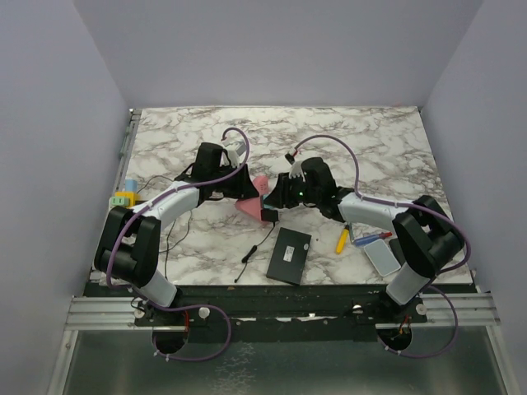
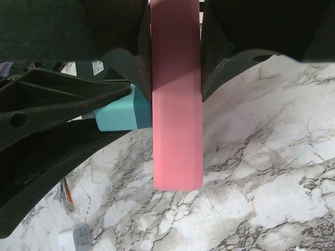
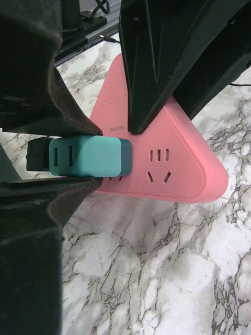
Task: Pull the plug off the socket
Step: Remove the plug from the socket.
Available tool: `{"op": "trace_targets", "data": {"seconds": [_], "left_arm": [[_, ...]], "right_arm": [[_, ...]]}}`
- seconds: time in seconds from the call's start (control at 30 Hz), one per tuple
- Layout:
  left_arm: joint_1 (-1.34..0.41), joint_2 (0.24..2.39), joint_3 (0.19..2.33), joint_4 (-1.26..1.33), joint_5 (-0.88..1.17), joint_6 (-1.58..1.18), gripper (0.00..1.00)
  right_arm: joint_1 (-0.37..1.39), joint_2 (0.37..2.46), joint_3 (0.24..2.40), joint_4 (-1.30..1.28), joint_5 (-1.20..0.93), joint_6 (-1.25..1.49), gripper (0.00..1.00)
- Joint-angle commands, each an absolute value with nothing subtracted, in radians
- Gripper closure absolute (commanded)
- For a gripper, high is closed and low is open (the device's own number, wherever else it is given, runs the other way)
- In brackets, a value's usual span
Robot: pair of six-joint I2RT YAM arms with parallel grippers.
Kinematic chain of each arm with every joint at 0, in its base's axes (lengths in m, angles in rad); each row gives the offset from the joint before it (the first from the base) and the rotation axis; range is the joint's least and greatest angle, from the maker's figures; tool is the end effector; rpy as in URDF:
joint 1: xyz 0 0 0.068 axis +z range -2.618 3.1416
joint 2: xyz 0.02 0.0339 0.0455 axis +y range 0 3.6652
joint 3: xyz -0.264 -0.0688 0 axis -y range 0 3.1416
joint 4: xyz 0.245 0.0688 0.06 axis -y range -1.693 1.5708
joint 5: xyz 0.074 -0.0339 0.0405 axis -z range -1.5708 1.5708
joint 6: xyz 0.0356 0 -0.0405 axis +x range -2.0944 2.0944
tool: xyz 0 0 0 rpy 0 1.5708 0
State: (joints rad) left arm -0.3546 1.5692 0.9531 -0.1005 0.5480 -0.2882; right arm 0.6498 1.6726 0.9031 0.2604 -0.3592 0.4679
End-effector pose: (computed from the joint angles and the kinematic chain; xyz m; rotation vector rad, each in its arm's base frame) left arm 0.3058 -0.1330 0.2163 0.3745 2.3141 -0.9544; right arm 0.2777 0.2267 0.1965 -0.4349 2.1773 1.0271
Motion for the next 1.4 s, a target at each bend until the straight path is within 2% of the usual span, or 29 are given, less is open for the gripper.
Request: {"op": "trace_targets", "data": {"seconds": [0.0,0.4,0.8,1.37], "left_arm": [[-0.348,1.573,0.961,-0.097,0.491,-0.262,1.0],[-0.349,1.563,0.959,-0.097,0.493,-0.263,1.0],[-0.349,1.556,0.957,-0.098,0.481,-0.258,1.0],[-0.348,1.56,0.956,-0.1,0.471,-0.249,1.0]], "right_arm": [[0.683,1.682,0.951,0.238,-0.305,0.496,1.0],[0.776,1.708,1.001,0.169,-0.159,0.523,1.0],[0.788,1.701,1.0,0.159,-0.129,0.524,1.0],[0.71,1.663,0.859,0.44,-0.546,0.492,1.0]]}}
